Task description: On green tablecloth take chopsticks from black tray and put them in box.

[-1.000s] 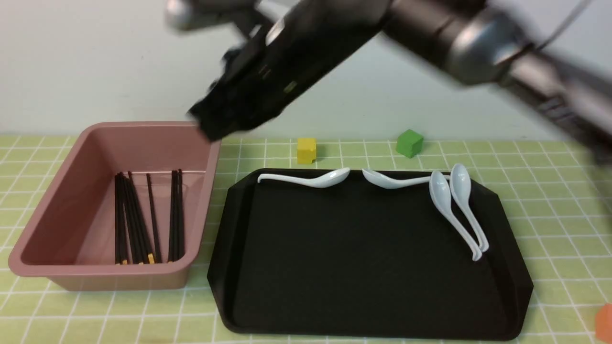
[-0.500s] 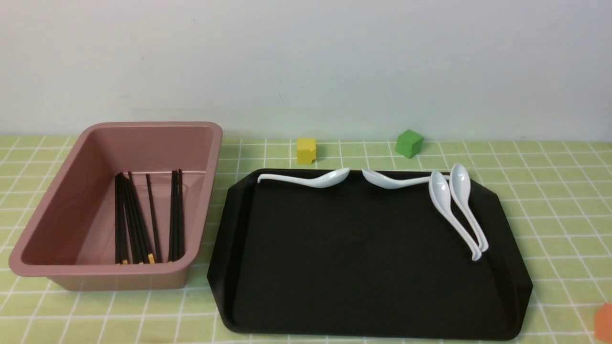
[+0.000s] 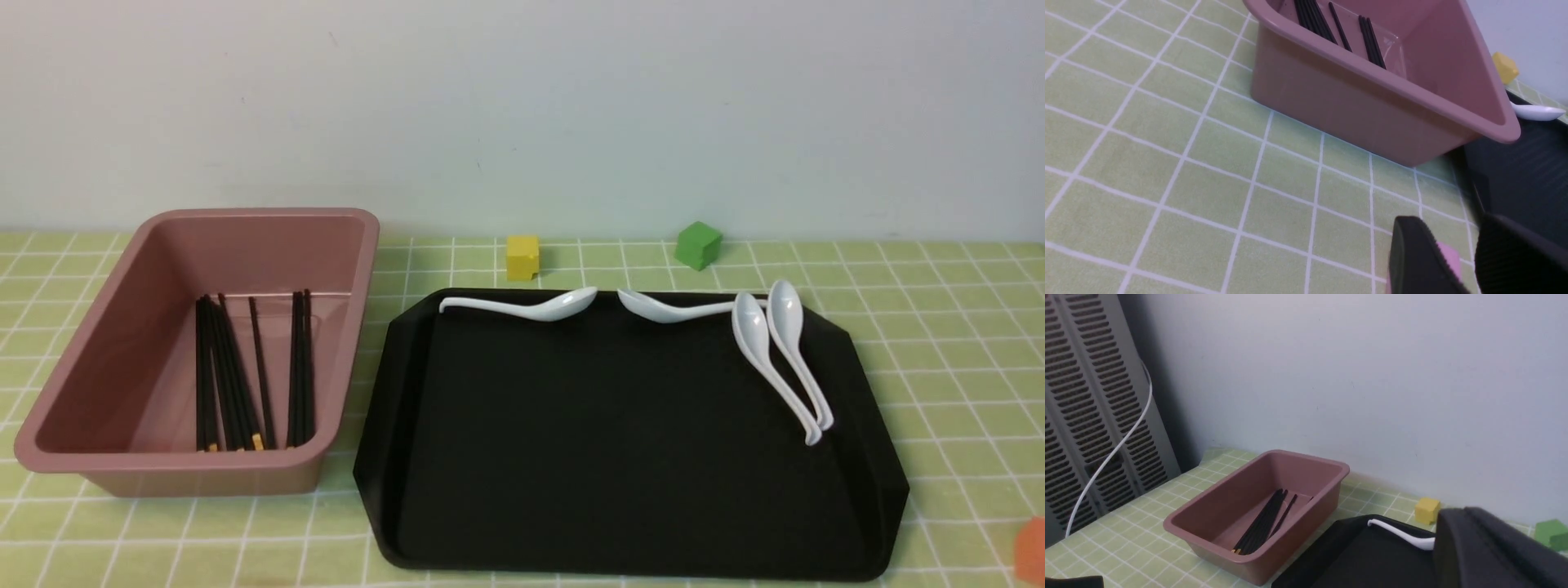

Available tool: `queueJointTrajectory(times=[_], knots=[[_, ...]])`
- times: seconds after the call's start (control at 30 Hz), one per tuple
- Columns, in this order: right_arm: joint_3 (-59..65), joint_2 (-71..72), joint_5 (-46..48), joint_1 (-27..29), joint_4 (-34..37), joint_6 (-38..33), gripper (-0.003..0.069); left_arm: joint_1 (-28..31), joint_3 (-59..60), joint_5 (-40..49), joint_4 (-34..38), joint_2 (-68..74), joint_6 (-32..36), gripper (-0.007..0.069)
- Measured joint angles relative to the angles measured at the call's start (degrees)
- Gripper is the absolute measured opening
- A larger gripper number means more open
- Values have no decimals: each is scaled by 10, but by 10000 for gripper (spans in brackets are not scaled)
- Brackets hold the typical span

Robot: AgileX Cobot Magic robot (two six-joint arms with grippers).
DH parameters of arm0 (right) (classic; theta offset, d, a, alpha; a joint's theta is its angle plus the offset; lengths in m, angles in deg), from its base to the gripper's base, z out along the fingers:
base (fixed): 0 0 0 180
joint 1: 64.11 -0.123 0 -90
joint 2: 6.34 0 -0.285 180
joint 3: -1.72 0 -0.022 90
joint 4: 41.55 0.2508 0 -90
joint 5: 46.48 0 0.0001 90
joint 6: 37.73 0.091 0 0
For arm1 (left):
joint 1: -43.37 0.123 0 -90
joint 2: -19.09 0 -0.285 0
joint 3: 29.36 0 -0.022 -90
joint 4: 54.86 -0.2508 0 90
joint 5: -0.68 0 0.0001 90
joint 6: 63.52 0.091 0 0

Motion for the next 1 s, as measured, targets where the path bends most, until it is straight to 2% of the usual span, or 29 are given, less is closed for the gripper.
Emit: queueJointTrajectory(times=[1.0], knots=[[27,9,-42,2,-14,0,19,0,0,0,0,0,0,239]])
